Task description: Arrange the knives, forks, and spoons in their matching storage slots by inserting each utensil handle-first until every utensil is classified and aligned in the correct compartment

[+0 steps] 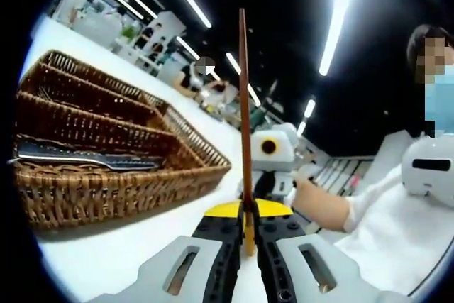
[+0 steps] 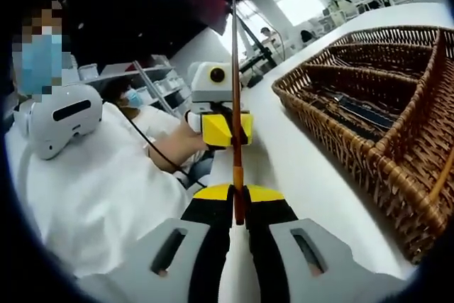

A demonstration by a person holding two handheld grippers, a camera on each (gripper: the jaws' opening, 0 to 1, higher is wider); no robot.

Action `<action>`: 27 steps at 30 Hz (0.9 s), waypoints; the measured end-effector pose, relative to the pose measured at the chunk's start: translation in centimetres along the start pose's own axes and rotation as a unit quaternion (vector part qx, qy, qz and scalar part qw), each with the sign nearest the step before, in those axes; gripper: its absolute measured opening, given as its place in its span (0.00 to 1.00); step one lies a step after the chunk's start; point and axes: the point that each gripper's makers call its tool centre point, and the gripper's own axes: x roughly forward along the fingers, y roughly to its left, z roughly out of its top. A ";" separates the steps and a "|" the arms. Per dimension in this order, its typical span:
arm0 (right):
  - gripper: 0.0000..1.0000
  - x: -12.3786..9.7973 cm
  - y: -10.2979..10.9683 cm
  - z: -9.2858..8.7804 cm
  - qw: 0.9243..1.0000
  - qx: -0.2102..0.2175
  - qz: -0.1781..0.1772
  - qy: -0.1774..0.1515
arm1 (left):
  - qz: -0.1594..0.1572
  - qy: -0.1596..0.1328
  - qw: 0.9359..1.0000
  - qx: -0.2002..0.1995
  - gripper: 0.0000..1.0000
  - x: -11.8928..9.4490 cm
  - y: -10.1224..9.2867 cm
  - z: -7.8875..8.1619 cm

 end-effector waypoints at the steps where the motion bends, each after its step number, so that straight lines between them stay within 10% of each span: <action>1: 0.06 0.0 0.0 0.0 1.000 0.000 0.001 0.000 | 0.000 0.001 1.000 0.001 0.04 0.0 0.0 0.0; 27: 0.14 0.0 -0.1 -0.5 1.000 -0.006 0.009 0.005 | -0.005 0.015 1.000 0.011 0.04 0.4 -0.3 -0.2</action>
